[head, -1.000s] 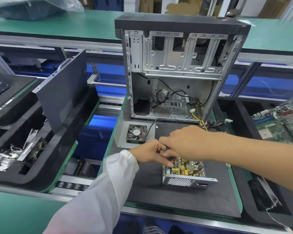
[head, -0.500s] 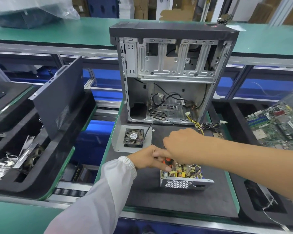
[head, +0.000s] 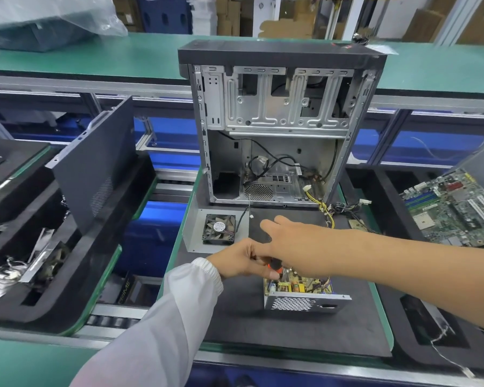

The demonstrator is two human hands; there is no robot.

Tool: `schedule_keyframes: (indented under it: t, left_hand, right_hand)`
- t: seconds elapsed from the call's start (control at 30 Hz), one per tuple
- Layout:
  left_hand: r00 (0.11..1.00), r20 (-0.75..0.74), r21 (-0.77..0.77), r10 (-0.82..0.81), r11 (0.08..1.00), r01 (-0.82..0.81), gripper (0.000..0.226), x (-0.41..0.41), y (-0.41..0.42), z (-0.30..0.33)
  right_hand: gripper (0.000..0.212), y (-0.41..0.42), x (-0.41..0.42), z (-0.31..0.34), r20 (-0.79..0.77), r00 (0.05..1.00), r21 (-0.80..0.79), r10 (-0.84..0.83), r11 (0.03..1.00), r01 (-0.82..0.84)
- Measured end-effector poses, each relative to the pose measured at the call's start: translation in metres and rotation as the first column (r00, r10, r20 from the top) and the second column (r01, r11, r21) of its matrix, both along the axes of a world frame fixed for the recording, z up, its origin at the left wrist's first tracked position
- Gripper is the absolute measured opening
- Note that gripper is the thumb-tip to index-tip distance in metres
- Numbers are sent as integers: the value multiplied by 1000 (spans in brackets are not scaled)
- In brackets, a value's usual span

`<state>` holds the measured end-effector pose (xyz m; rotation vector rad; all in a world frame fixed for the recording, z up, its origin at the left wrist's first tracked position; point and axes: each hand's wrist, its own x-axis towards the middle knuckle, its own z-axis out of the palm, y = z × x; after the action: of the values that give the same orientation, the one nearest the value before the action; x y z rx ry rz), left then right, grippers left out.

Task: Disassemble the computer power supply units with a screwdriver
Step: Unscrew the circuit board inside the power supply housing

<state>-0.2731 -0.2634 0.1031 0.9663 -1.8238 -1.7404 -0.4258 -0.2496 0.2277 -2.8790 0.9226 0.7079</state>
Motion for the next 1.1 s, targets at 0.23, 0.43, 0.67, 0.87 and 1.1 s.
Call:
schedule_keyframes:
  t: [0.23,0.43,0.67,0.87,1.1]
  left_hand:
    - [1000,29,-31,9,999,-8,7,2,3,0]
    - [1000,-4,-17,7,1000,-7,17,-2,3,1]
    - [999,32,-31,44,999,-43,12,1,0,-4]
    - [999,21,-14,33,999,-32,10,-1,1,-6]
    - [1000,7,-8,18,1000,-18,12,-3,-3,-5]
  right_hand:
    - [61,3,-2,-1,59,978,-214,-201,954,209]
    - [33,-2,-1,-4,-3,992,-137,-125,983,123]
    - [42,-4,0,7,-46,999,37,4,999,-2]
    - [59,-5,-1,8,44,983,-71,-176,981,179]
    - [30,-5,0,2,-39,993,-63,-113,992,111]
